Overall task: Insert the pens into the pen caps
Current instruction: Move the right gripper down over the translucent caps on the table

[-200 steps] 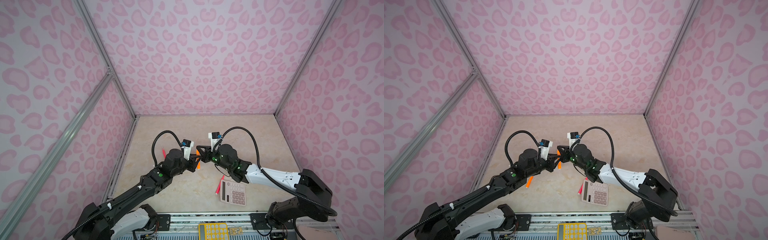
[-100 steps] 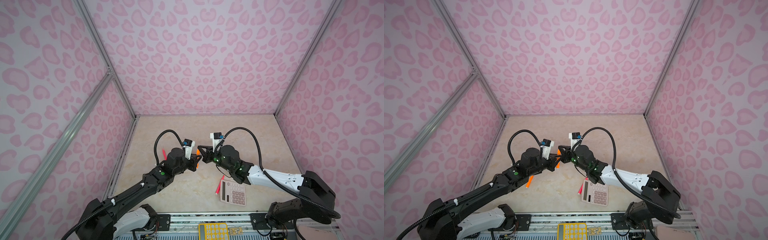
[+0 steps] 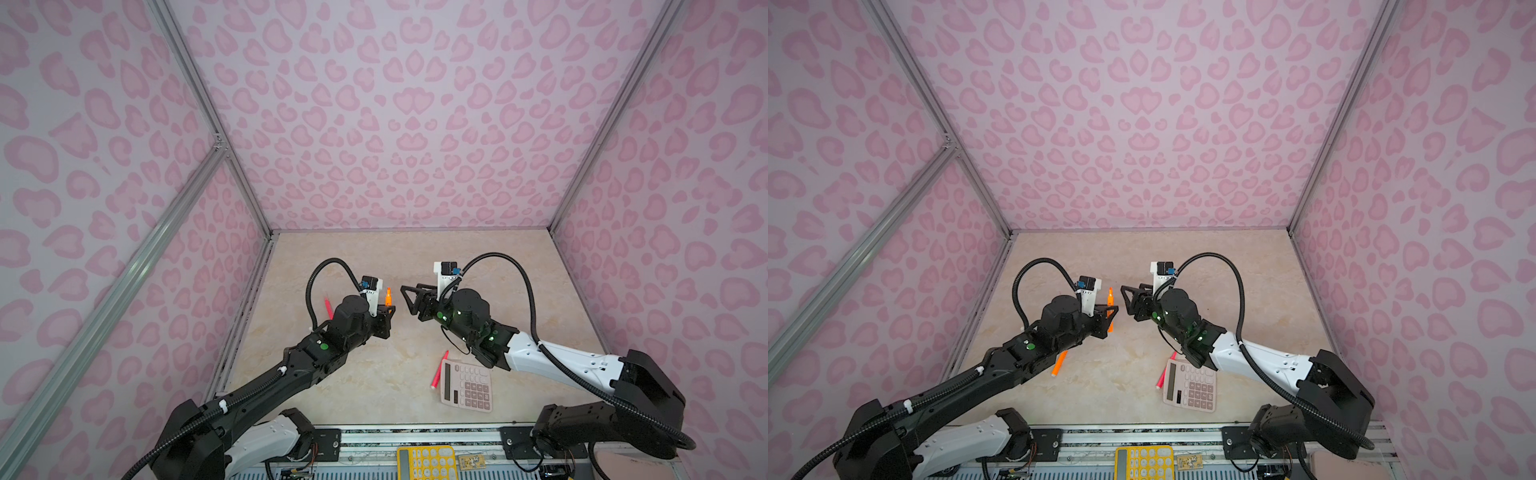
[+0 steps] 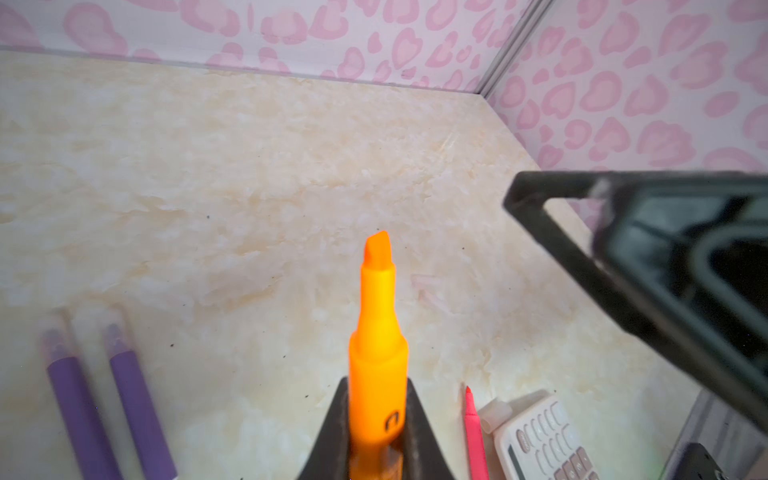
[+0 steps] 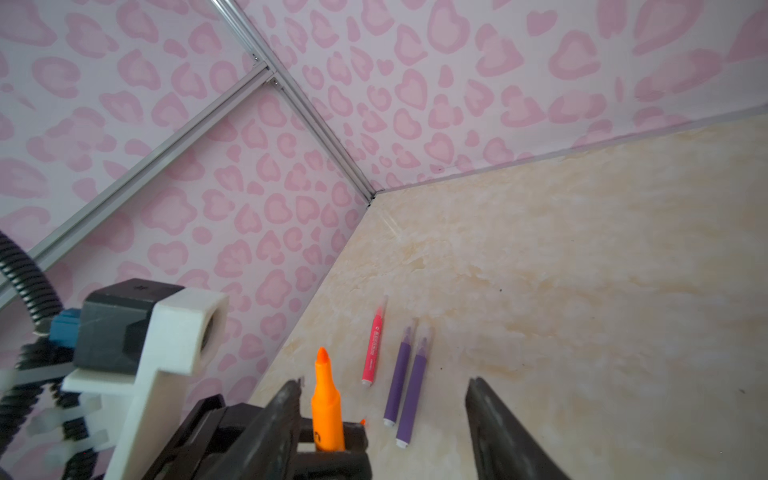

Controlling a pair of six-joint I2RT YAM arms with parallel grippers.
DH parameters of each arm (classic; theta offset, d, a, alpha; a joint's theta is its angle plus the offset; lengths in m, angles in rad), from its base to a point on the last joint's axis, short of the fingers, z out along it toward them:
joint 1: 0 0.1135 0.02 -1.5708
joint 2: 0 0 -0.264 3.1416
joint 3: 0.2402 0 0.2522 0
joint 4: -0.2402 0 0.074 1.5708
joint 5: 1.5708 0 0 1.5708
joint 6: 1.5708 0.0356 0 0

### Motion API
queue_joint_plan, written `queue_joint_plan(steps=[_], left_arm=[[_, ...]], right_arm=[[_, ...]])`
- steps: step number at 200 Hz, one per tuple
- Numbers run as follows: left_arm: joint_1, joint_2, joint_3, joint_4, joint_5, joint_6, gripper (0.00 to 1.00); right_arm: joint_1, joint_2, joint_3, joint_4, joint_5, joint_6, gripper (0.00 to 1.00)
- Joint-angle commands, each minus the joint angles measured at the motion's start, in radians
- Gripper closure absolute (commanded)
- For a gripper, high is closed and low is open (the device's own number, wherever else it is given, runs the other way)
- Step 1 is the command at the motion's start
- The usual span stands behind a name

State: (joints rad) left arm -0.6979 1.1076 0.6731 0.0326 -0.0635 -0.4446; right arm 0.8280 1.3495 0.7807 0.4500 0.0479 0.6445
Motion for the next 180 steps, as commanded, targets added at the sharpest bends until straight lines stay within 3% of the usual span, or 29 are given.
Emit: queue_joint_plan(steps=[1,55,131,180], left_arm=[[0.008,0.016,0.023,-0.060,-0.098,-0.039,0.97],[0.011,0.073,0.052,-0.087,-0.064,-0.069,0.97],[0.011,0.090,0.062,-0.092,-0.069,-0.059,0.97],[0.012,0.085,0.062,-0.095,-0.084,-0.050,0.97]], right_arm=[[-0.056,-0.019,-0.024,-0.077,0.055,-0.026,0.36],[-0.171,0.031,-0.057,-0.212,0.069,-0.049,0.40],[-0.165,0.099,-0.143,-0.233,0.085,-0.048,0.48],[-0.150,0.240,-0.151,-0.187,0.092,-0.026,0.52]])
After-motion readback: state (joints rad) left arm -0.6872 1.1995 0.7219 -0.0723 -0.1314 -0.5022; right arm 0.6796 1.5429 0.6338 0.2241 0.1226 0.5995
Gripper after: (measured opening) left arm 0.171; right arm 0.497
